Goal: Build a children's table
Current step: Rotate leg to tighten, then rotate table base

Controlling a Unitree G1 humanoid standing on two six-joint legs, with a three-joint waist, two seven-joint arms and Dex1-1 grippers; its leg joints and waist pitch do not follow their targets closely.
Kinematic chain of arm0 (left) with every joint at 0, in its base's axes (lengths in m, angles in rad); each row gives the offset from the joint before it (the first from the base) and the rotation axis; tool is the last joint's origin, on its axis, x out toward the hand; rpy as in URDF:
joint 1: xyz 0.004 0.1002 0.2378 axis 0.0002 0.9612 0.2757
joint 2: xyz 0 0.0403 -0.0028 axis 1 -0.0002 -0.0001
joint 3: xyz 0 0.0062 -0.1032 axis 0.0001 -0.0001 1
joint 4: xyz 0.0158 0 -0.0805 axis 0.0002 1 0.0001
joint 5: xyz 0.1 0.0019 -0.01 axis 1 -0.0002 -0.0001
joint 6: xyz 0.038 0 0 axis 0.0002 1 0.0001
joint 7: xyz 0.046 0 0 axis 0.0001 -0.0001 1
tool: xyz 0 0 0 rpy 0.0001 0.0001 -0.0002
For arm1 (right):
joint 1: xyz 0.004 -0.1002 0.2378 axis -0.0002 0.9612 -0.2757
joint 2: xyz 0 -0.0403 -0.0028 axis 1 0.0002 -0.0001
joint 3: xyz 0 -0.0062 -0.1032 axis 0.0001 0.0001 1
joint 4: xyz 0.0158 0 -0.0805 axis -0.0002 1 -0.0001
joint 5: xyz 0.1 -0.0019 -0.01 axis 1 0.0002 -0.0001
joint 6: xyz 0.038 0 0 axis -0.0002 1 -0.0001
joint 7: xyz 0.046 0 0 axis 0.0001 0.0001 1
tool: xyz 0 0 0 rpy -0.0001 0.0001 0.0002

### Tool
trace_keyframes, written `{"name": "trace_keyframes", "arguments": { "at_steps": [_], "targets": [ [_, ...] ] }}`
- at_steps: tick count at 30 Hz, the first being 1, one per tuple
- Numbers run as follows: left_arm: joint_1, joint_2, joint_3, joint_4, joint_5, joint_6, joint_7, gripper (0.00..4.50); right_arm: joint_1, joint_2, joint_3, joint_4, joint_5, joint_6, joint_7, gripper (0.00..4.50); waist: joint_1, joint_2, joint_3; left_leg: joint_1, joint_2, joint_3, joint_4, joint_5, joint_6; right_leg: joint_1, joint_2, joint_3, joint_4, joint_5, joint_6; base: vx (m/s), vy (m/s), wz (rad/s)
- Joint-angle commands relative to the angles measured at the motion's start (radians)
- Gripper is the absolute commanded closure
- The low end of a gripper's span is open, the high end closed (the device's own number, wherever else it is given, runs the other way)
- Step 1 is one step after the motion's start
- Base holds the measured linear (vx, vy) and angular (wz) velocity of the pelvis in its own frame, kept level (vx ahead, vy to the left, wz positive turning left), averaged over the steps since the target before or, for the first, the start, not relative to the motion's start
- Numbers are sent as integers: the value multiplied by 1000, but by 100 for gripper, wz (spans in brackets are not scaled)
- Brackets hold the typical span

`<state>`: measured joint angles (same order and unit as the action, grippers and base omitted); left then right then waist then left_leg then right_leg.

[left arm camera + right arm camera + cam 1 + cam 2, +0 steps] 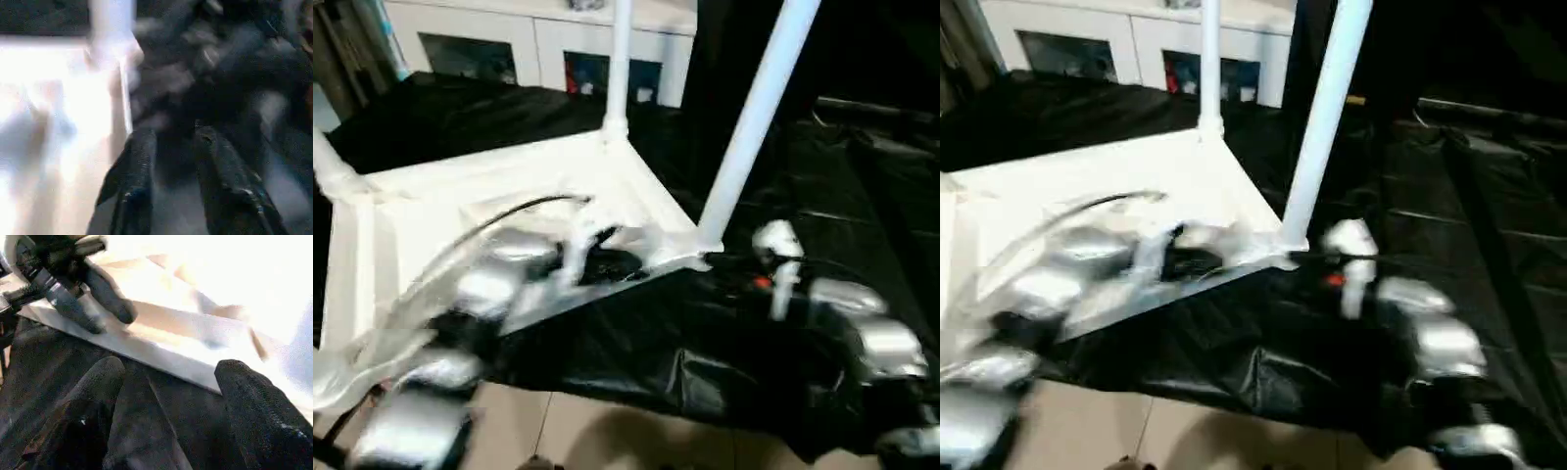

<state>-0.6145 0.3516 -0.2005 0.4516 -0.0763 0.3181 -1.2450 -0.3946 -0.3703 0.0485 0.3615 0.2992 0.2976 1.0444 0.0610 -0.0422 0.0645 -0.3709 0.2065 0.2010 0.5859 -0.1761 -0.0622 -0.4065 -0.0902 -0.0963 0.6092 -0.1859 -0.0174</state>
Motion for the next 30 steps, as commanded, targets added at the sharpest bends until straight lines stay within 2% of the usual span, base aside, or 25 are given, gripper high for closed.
{"name": "trace_keyframes", "arguments": {
  "at_steps": [1, 2, 3, 4, 5, 6, 7, 8, 10, 12, 13, 14, 15, 16, 17, 18, 19, 20, 22, 23, 25, 30],
  "targets": [
    [70, 78, -27, -183, -9, 112, -41, 294, -63, 65, 10, 71, -33, -41, -72, 114, 6, 0, -69, 20, 47, -19, -71, -183, 39, 44, -71, 60, -68, -227, -231, 0, 0, 0],
    [102, 111, -24, -238, -5, 144, -41, 271, -88, 100, 11, 111, -46, -63, -110, 114, 3, 3, -69, 18, 49, -22, -74, -181, 30, 41, -75, 61, -63, -220, -240, 0, 0, 0],
    [115, 124, -22, -260, -3, 156, -39, 271, -97, 114, 11, 126, -50, -68, -128, 114, -5, 4, -65, 17, 46, -21, -78, -199, 14, 41, -68, 59, -65, -236, -233, 0, 0, 0],
    [132, 140, -18, -289, 0, 172, -35, 266, -111, 133, 11, 150, -56, -76, -154, 114, -5, -18, -63, 18, 43, -16, -77, -202, 15, 40, -64, 59, -72, -246, -228, 0, 0, 0],
    [182, 179, 8, -350, 25, 211, 5, 250, -158, 205, 1, 232, -62, -98, -241, 114, -1, -1, -65, 21, 46, -20, -78, -200, 2, 40, -72, 63, -65, -242, -235, 0, 0, 0],
    [182, 179, 8, -350, 25, 211, 5, 250, -158, 205, 1, 232, -62, -98, -241, 114, -6, 1, -62, 21, 43, -18, -81, -207, -10, 37, -66, 63, -66, -238, -232, 0, 0, 0],
    [199, 193, 19, -372, 36, 228, 25, 237, -173, 232, -2, 259, -59, -107, -264, 114, 1, 3, -63, 33, 43, -14, -78, -216, -18, 33, -64, 65, -67, -224, -225, 0, 0, 0],
    [215, 209, 30, -388, 46, 236, 36, 220, -187, 263, -7, 284, -53, -108, -288, 114, 4, 5, -61, 31, 43, -14, -81, -218, -23, 34, -62, 66, -66, -204, -229, 0, 0, 0],
    [251, 248, 52, -451, 44, 287, 56, 218, -213, 324, -19, 340, -47, -137, -343, 114, 3, 8, -62, 25, 43, -19, -85, -227, -38, 40, -64, 65, -60, -191, -226, 0, 0, 0],
    [268, 267, 60, -483, 41, 316, 67, 205, -230, 353, -35, 375, -44, -156, -382, 114, -3, 8, -62, 25, 40, -19, -85, -237, -47, 41, -62, 66, -59, -185, -224, 0, 0, 0],
    [292, 290, 69, -523, 39, 351, 84, 191, -264, 394, -79, 440, -35, -199, -464, 114, -5, 16, -64, 26, 40, -20, -85, -244, -57, 41, -65, 68, -58, -181, -227, 0, 0, 0],
    [312, 303, 78, -554, 38, 379, 105, 181, -297, 421, -116, 506, -31, -250, -541, 114, -12, 13, -64, 21, 38, -21, -86, -249, -66, 45, -67, 68, -56, -192, -230, 0, 0, 0],
    [322, 308, 83, -564, 37, 387, 112, 177, -313, 430, -134, 536, -29, -274, -579, 114, -12, 17, -63, 24, 37, -21, -85, -257, -71, 41, -67, 68, -59, -206, -229, 0, 0, 0],
    [330, 310, 88, -575, 37, 395, 119, 176, -328, 435, -147, 564, -28, -296, -611, 114, -14, 16, -61, 28, 34, -19, -83, -266, -70, 39, -62, 68, -63, -223, -221, 0, 0, 0],
    [340, 313, 94, -583, 36, 404, 125, 171, -349, 438, -173, 597, -13, -313, -650, 114, -15, 21, -62, 28, 34, -19, -83, -266, -72, 40, -58, 68, -60, -211, -218, 0, 0, 0],
    [341, 314, 95, -584, 36, 404, 125, 160, -350, 438, -174, 599, -13, -314, -652, 114, -14, 21, -62, 29, 33, -18, -83, -268, -69, 39, -56, 68, -61, -207, -214, 0, 0, 0],
    [357, 319, 101, -600, 33, 421, 130, 160, -384, 434, -214, 647, 8, -336, -721, 114, -13, 24, -64, 32, 35, -18, -81, -267, -72, 36, -57, 68, -57, -189, -215, 0, 0, 0],
    [365, 323, 101, -610, 29, 431, 134, 147, -399, 432, -229, 668, 14, -348, -756, 114, -10, 25, -64, 33, 34, -18, -82, -272, -76, 37, -54, 67, -57, -185, -213, 0, 0, 0],
    [372, 328, 98, -616, 33, 433, 142, 139, -413, 425, -244, 688, 20, -362, -793, 114, -5, 25, -63, 35, 33, -17, -82, -280, -76, 35, -51, 66, -56, -175, -206, 0, 0, 0],
    [382, 338, 92, -621, 40, 435, 167, 132, -441, 411, -275, 734, 20, -391, -855, 114, -5, 22, -66, 33, 33, -18, -81, -274, -80, 37, -52, 65, -51, -163, -207, 0, 0, 0],
    [386, 342, 91, -620, 47, 429, 188, 114, -459, 399, -296, 768, 17, -413, -895, 114, -3, 23, -64, 36, 31, -15, -80, -289, -82, 33, -49, 65, -54, -168, -202, 0, 0, 0],
    [378, 333, 114, -600, 63, 395, 248, 74, -492, 341, -340, 840, 21, -468, -975, 114, 2, 22, -65, 34, 29, -15, -77, -300, -78, 34, -49, 65, -55, -189, -186, 0, 0, 0]
  ]
}}
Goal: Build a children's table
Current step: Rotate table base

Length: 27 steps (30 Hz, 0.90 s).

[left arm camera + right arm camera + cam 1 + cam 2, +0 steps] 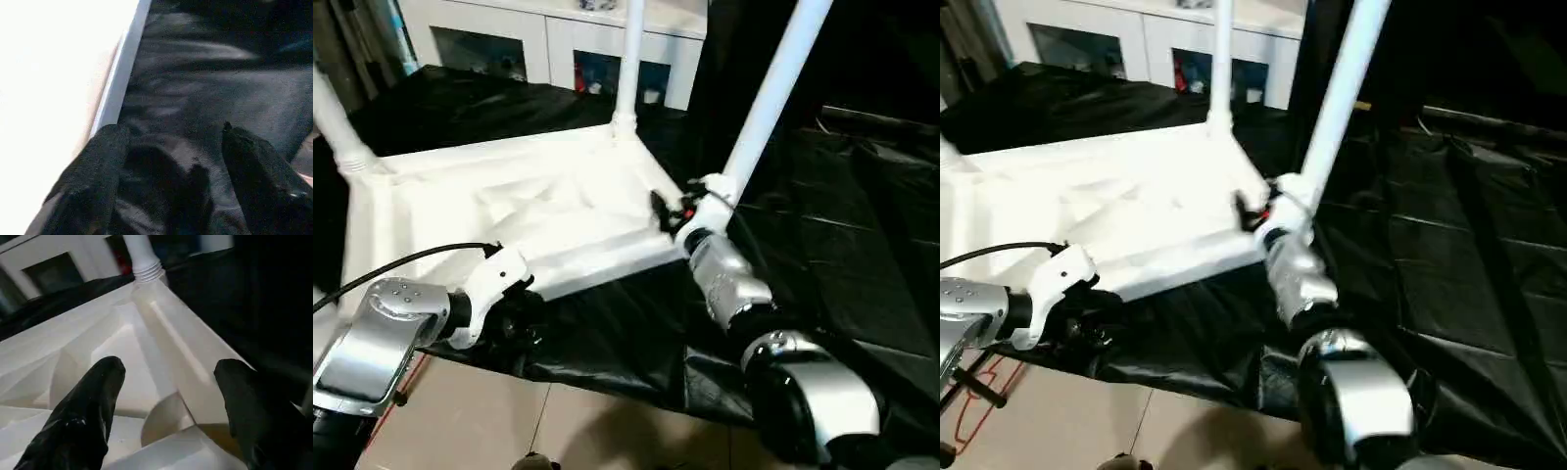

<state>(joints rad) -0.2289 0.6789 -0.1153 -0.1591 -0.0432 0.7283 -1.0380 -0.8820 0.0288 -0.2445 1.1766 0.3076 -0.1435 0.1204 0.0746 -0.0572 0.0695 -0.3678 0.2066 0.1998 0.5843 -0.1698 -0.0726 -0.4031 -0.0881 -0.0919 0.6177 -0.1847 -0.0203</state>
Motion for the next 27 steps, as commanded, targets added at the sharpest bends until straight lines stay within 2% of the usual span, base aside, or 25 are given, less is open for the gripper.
{"name": "trace_keyframes", "arguments": {
  "at_steps": [1, 5, 8, 17, 18, 20, 21, 22, 23, 25, 27],
  "targets": [
    [-8, 5, 30, 11, 31, -17, 44, 57, -5, -62, -48, 27, 12, -28, -52, 114, -8, 31, -71, 29, 28, -14, -74, -294, -63, 33, -52, 61, -62, -188, -182, 0, 0, 0],
    [-12, -4, 42, 25, 31, -46, 89, 22, -21, -121, -70, 64, 6, -51, -73, 114, 4, 26, -74, 25, 28, -12, -70, -263, -54, 35, -50, 60, -58, -165, -175, 0, 0, 0],
    [-11, -5, 45, 27, 27, -54, 97, 5, -23, -142, -74, 72, 0, -58, -80, 114, 5, 24, -75, 20, 27, -12, -68, -240, -47, 39, -51, 59, -54, -150, -172, 0, 0, 0],
    [-8, -8, 50, 31, 22, -71, 113, 5, -22, -178, -81, 83, -6, -68, -88, 114, 0, 16, -77, 13, 24, -11, -62, -213, -23, 42, -51, 58, -52, -140, -181, 0, 0, 0],
    [-2, -27, 69, 55, 19, -108, 146, 5, -8, -243, -94, 88, -6, -74, -95, 114, 0, 14, -77, 13, 24, -11, -62, -213, -23, 43, -51, 58, -52, -142, -181, 0, 0, 0],
    [8, -62, 112, 100, 15, -185, 212, 5, 15, -339, -111, 93, -9, -82, -97, 114, 16, 25, -77, 33, 25, -3, -56, -237, -23, 26, -44, 59, -58, -132, -192, 0, 0, 0],
    [14, -67, 122, 106, 11, -206, 221, 5, 19, -353, -111, 94, -11, -83, -95, 114, 19, 25, -76, 34, 24, 0, -55, -246, -21, 24, -40, 60, -59, -126, -194, 0, 0, 0],
    [27, -74, 140, 103, -4, -229, 226, 5, 21, -362, -107, 95, -18, -86, -89, 114, 27, 24, -77, 32, 26, -1, -55, -254, -23, 28, -42, 60, -56, -117, -198, 0, 0, 0],
    [51, -84, 167, 84, -31, -241, 222, 5, 25, -371, -102, 94, -25, -90, -74, 114, 25, 21, -73, 26, 24, -1, -57, -282, -26, 27, -39, 60, -57, -146, -189, 0, 0, 0],
    [87, -97, 208, 43, -81, -245, 193, 5, 32, -377, -92, 89, -36, -94, -51, 114, 21, 16, -73, 14, 23, -8, -59, -295, -30, 37, -46, 59, -59, -205, -167, 0, 0, 0],
    [117, -101, 246, 11, -121, -233, 171, 5, 42, -376, -74, 81, -58, -107, -31, 114, 20, 16, -73, 16, 23, -9, -57, -306, -31, 32, -47, 60, -64, -239, -155, 0, 0, 0]
  ]
}}
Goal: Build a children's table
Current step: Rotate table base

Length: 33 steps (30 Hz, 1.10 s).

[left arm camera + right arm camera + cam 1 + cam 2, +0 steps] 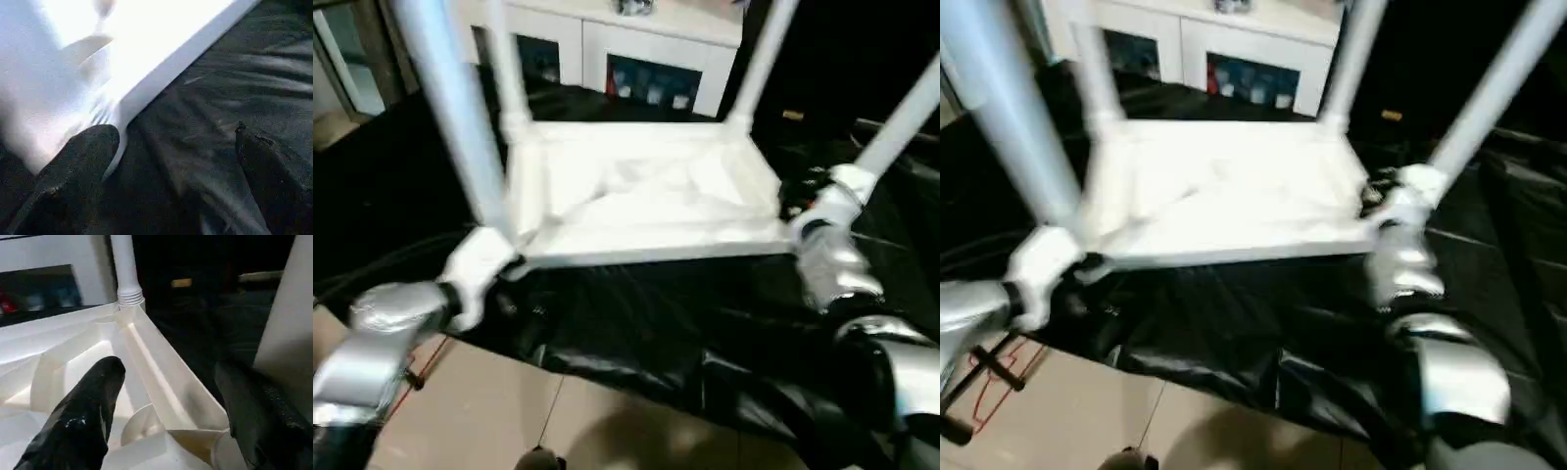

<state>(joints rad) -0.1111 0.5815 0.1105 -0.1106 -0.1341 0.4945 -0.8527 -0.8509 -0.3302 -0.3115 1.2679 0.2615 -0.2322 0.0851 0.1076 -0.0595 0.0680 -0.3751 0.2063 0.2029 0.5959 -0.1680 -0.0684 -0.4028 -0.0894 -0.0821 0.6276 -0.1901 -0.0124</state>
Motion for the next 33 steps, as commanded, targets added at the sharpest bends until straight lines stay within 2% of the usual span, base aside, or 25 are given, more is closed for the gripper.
{"name": "trace_keyframes", "arguments": {
  "at_steps": [1, 2, 3, 4, 5, 8, 10, 11, 12, 13, 14, 15, 17, 18, 19, 20, 22, 23, 24, 28, 30, 32, 33],
  "targets": [
    [16, -2, 38, -50, -52, -1, -33, 5, 17, -15, 1, -15, -22, -24, 16, 114, -14, 19, -72, 21, 22, -13, -69, -309, -33, 33, -46, 49, -74, -245, -160, 0, 0, 0],
    [27, 0, 49, -58, -66, -3, -45, 5, 20, -13, 6, -17, -28, -28, 24, 114, -19, 17, -71, 20, 24, -14, -70, -313, -30, 32, -45, 49, -76, -251, -160, 0, 0, 0],
    [63, 6, 82, -71, -98, -15, -70, 5, 35, -2, 28, -29, -40, -42, 51, 114, -20, 21, -70, 21, 22, -15, -70, -318, -28, 30, -44, 49, -77, -256, -160, 0, 0, 0],
    [63, 6, 82, -71, -98, -15, -70, 5, 35, -2, 28, -29, -40, -42, 51, 114, -29, 18, -70, 15, 24, -17, -72, -322, -27, 34, -45, 49, -77, -258, -161, 0, 0, 0],
    [89, 20, 101, -58, -111, -48, -65, 5, 50, 8, 43, -41, -45, -52, 70, 114, -31, 17, -69, 17, 23, -17, -71, -332, -21, 31, -44, 49, -80, -274, -159, 0, 0, 0],
    [89, 22, 129, -14, -101, -79, -28, 5, 71, 24, 54, -63, -47, -62, 106, 114, -39, 12, -69, 14, 23, -18, -71, -320, -12, 33, -42, 51, -79, -273, -154, 0, 0, 0],
    [58, 4, 152, 32, -85, -111, 24, 5, 98, 41, 62, -93, -41, -62, 170, 114, -46, 15, -70, 14, 22, -19, -71, -313, -6, 34, -40, 51, -79, -258, -159, 0, 0, 0],
    [43, -9, 161, 46, -85, -120, 44, 5, 111, 49, 63, -107, -40, -61, 194, 114, -47, 0, -69, 15, 24, -17, -70, -312, -2, 33, -40, 52, -81, -263, -159, 0, 0, 0],
    [3, -36, 166, 75, -79, -138, 87, 5, 140, 65, 56, -138, -29, -66, 205, 114, -44, 10, -70, 16, 26, -20, -71, -302, -2, 34, -45, 53, -77, -262, -165, 0, 0, 0],
    [-16, -49, 165, 88, -79, -147, 102, 5, 154, 73, 51, -152, -24, -70, 198, 114, -46, 10, -69, 15, 26, -20, -73, -299, -1, 35, -44, 53, -79, -260, -164, 0, 0, 0],
    [-31, -60, 164, 97, -82, -153, 114, 5, 168, 81, 50, -165, -20, -76, 195, 114, -44, 6, -71, 22, 29, -20, -73, -300, -9, 31, -44, 55, -76, -245, -173, 0, 0, 0],
    [-48, -73, 161, 107, -86, -159, 128, 5, 187, 89, 55, -183, -18, -84, 200, 114, -44, 6, -72, 16, 28, -22, -74, -291, -9, 36, -44, 55, -73, -240, -174, 0, 0, 0],
    [-90, -107, 145, 137, -104, -179, 148, 5, 236, 112, 56, -230, -8, -94, 196, 114, -42, 7, -71, 21, 28, -19, -73, -293, -8, 30, -44, 58, -76, -233, -169, 0, 0, 0],
    [-122, -129, 129, 164, -105, -192, 162, 5, 268, 126, 51, -262, -1, -101, 186, 114, -41, 8, -72, 20, 27, -19, -74, -291, -8, 33, -43, 61, -75, -225, -167, 0, 0, 0],
    [-135, -136, 122, 177, -100, -198, 171, 5, 281, 132, 48, -275, 1, -104, 179, 114, -38, 12, -73, 24, 27, -17, -73, -292, -10, 29, -43, 62, -77, -216, -165, 0, 0, 0],
    [-143, -141, 118, 186, -95, -202, 178, 5, 288, 136, 47, -282, 3, -106, 175, 114, -40, 7, -76, 16, 25, -20, -73, -269, -10, 38, -43, 62, -70, -190, -170, 0, 0, 0],
    [-182, -167, 112, 232, -82, -232, 203, 5, 323, 141, 52, -320, -12, -95, 166, 114, -40, 5, -75, 16, 24, -18, -71, -257, -4, 37, -42, 63, -71, -176, -170, 0, 0, 0],
    [-203, -185, 114, 253, -84, -250, 212, 5, 339, 143, 55, -337, -23, -91, 155, 114, -40, 4, -76, 15, 23, -18, -71, -252, -3, 39, -42, 63, -72, -174, -170, 0, 0, 0],
    [-217, -197, 117, 264, -90, -256, 215, 5, 348, 143, 56, -344, -30, -87, 142, 114, -42, 10, -75, 17, 23, -18, -71, -255, -3, 39, -42, 64, -75, -174, -169, 0, 0, 0],
    [-279, -258, 117, 304, -146, -280, 191, 5, 369, 127, 42, -328, -75, -58, -17, 114, -43, 1, -74, 19, 22, -18, -70, -264, -17, 36, -43, 62, -76, -213, -161, 0, 0, 0],
    [-293, -273, 112, 310, -171, -278, 178, 5, 375, 124, 32, -333, -78, -41, -67, 114, -41, 2, -75, 23, 21, -16, -69, -273, -20, 33, -42, 63, -78, -223, -154, 0, 0, 0],
    [-294, -282, 102, 295, -212, -246, 146, 5, 372, 115, 19, -324, -88, -35, -132, 114, -39, 6, -75, 21, 20, -16, -69, -266, -21, 33, -41, 63, -75, -207, -153, 0, 0, 0],
    [-290, -282, 90, 287, -222, -236, 126, 5, 371, 112, 14, -322, -88, -27, -150, 114, -41, 3, -75, 21, 20, -15, -69, -267, -22, 33, -40, 62, -75, -200, -151, 0, 0, 0]
  ]
}}
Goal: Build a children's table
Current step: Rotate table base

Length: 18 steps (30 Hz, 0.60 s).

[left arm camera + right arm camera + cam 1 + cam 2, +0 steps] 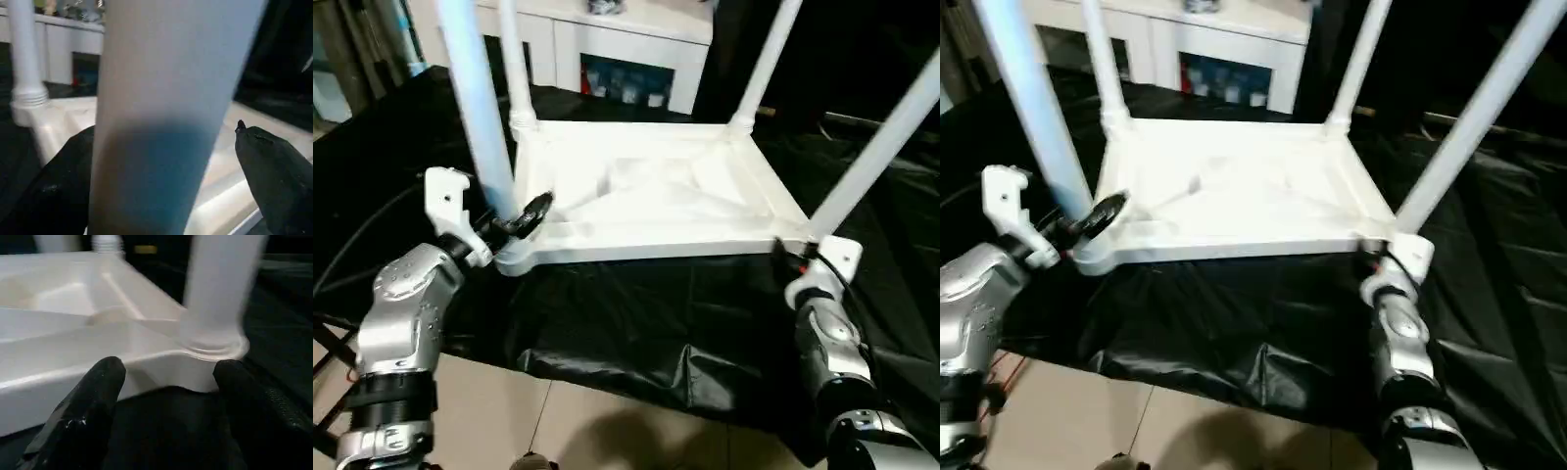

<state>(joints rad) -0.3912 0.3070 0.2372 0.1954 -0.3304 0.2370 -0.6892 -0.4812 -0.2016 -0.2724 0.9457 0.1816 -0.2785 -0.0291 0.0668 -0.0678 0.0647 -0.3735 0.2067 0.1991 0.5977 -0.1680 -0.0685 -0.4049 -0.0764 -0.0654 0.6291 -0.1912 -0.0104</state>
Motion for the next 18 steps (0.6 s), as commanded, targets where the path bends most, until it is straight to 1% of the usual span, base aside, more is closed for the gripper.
{"name": "trace_keyframes", "arguments": {
  "at_steps": [1, 2, 4, 5, 6, 7, 8, 9, 10, 11, 12, 13, 14, 16, 17, 18],
  "targets": [
    [-7, -6, -42, -24, -29, 27, -47, 5, -1, -18, -27, 2, -6, 25, -38, 114, 0, 13, -72, 20, 20, -11, -70, -269, -20, 35, -51, 46, -76, -194, -151, 0, 0, 0],
    [12, 2, -63, -50, -46, 56, -92, 5, -12, -23, -19, 19, -4, 54, -19, 114, 0, 12, -72, 19, 20, -11, -70, -268, -17, 36, -51, 46, -76, -191, -150, 0, 0, 0],
    [24, 8, -74, -67, -59, 75, -119, 5, -22, -26, -14, 33, -2, 65, 2, 114, 1, 12, -71, 18, 20, -10, -70, -272, -13, 36, -51, 46, -77, -199, -149, 0, 0, 0],
    [47, 26, -95, -96, -83, 111, -173, 5, -43, -30, -1, 55, -9, 80, 24, 114, -2, 13, -71, 15, 21, -12, -70, -273, -15, 38, -53, 46, -75, -200, -155, 0, 0, 0],
    [47, 26, -95, -96, -83, 111, -173, 5, -43, -30, -1, 55, -9, 80, 24, 114, -3, 14, -72, 16, 21, -12, -70, -274, -15, 38, -54, 45, -74, -203, -160, 0, 0, 0],
    [64, 40, -109, -118, -102, 130, -206, 5, -55, -30, 4, 63, -10, 87, 33, 114, -4, 15, -70, 18, 22, -11, -70, -277, -16, 35, -52, 46, -75, -206, -161, 0, 0, 0],
    [83, 54, -124, -147, -129, 153, -244, 5, -68, -29, 12, 73, -12, 100, 53, 114, -5, 8, -71, 16, 23, -12, -71, -274, -13, 38, -54, 45, -72, -209, -164, 0, 0, 0],
    [95, 63, -133, -166, -148, 168, -268, 5, -76, -28, 19, 79, -13, 110, 65, 114, -5, 10, -70, 16, 22, -11, -71, -273, -12, 37, -53, 46, -74, -211, -165, 0, 0, 0],
    [112, 77, -147, -195, -172, 194, -296, 5, -86, -27, 33, 90, -23, 125, 80, 114, -9, 1, -69, 15, 22, -9, -70, -272, -10, 36, -51, 46, -76, -217, -165, 0, 0, 0],
    [114, 79, -149, -200, -176, 199, -301, 5, -88, -27, 37, 92, -25, 128, 83, 114, -7, 8, -68, 16, 23, -10, -72, -266, -13, 36, -52, 47, -74, -216, -166, 0, 0, 0],
    [125, 89, -158, -221, -193, 218, -320, 5, -97, -25, 52, 102, -37, 142, 97, 114, -9, 3, -68, 15, 23, -9, -70, -266, -15, 36, -52, 46, -73, -218, -166, 0, 0, 0],
    [141, 102, -173, -262, -223, 258, -351, 5, -116, -19, 80, 123, -59, 166, 124, 114, -9, 1, -68, 15, 23, -10, -71, -263, -15, 37, -53, 46, -72, -226, -166, 0, 0, 0],
    [145, 101, -178, -277, -233, 269, -357, 5, -124, -15, 87, 131, -63, 180, 135, 114, -13, 3, -68, 13, 23, -11, -72, -259, -17, 39, -53, 46, -72, -226, -168, 0, 0, 0],
    [147, 100, -189, -298, -249, 289, -362, 5, -137, -8, 101, 146, -72, 204, 154, 114, -16, 2, -66, 14, 23, -9, -71, -264, -18, 37, -52, 47, -74, -232, -168, 0, 0, 0],
    [147, 99, -195, -308, -257, 300, -366, 5, -145, -4, 109, 155, -78, 216, 166, 114, -16, 3, -67, 15, 23, -9, -70, -261, -19, 38, -52, 48, -73, -232, -168, 0, 0, 0],
    [145, 99, -210, -328, -274, 323, -370, 5, -161, 8, 129, 171, -91, 231, 194, 114, -18, 3, -67, 14, 23, -10, -71, -260, -21, 38, -53, 48, -73, -230, -170, 0, 0, 0]
  ]
}}
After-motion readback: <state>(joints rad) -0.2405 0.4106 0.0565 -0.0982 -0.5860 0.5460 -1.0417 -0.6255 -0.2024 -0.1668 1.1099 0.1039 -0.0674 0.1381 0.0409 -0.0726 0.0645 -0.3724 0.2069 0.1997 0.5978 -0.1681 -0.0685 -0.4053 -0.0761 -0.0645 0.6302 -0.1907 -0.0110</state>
